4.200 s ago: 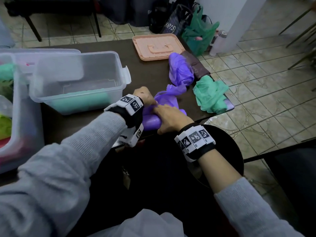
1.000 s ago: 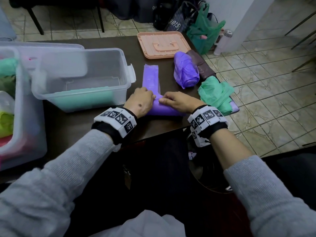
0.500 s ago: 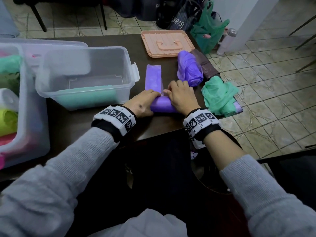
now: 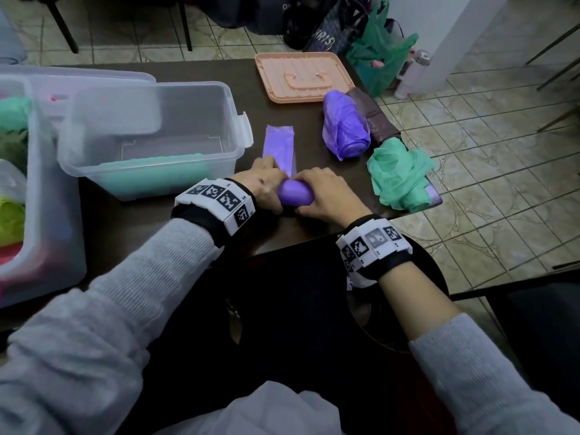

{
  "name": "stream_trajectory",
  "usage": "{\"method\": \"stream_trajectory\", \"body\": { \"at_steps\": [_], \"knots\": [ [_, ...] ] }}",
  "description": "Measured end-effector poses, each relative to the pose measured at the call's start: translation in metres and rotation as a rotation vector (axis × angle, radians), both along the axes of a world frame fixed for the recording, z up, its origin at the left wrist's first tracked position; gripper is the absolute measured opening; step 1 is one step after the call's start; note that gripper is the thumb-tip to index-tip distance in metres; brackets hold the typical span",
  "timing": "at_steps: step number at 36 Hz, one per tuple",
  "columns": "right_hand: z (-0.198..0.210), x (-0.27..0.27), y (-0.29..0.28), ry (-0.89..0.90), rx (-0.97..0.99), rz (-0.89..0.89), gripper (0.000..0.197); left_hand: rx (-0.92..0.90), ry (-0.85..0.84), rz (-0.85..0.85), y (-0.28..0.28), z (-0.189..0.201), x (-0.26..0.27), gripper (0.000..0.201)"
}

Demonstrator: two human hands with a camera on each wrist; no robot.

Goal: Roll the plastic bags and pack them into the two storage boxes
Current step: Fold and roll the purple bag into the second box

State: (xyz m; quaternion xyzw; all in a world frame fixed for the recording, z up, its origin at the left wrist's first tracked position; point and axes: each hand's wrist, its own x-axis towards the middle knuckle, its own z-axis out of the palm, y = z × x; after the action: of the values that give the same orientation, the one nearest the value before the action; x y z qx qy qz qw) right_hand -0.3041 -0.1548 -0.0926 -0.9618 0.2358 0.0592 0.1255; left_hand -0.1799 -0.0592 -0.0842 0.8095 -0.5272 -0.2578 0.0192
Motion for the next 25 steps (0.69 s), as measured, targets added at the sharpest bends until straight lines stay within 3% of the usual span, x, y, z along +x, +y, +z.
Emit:
{"method": "stream_trajectory", "body": {
  "at_steps": [4,9,12,16,19,22,25],
  "knots": [
    [0.011,0.0,-0.003,0.019,0.22,-0.009,0.051,-0.036,-0.074,-0.036,0.006,-0.001,-0.005,0.072],
    [0.019,0.0,-0.006,0.141,0.35,-0.016,0.029,-0.074,0.004,0.021,0.011,0.006,-0.005,0.057],
    [0.02,0.0,-0.009,0.176,0.422,-0.012,0.038,-0.051,0.05,0.032,0.013,0.011,0.0,0.056],
    [0.015,-0.002,-0.012,0.096,0.479,-0.089,0.051,-0.088,0.077,0.043,0.012,0.013,0.005,0.054],
    [0.007,-0.003,-0.012,-0.01,0.423,-0.125,0.051,-0.11,0.103,0.081,0.012,0.012,0.008,0.055],
    [0.008,-0.004,-0.009,-0.129,0.242,-0.1,0.051,-0.131,0.168,0.196,0.011,0.008,0.01,0.057],
    [0.01,0.0,0.0,-0.165,0.054,-0.017,0.035,-0.133,0.196,0.254,0.009,0.002,0.012,0.052]
  ]
}}
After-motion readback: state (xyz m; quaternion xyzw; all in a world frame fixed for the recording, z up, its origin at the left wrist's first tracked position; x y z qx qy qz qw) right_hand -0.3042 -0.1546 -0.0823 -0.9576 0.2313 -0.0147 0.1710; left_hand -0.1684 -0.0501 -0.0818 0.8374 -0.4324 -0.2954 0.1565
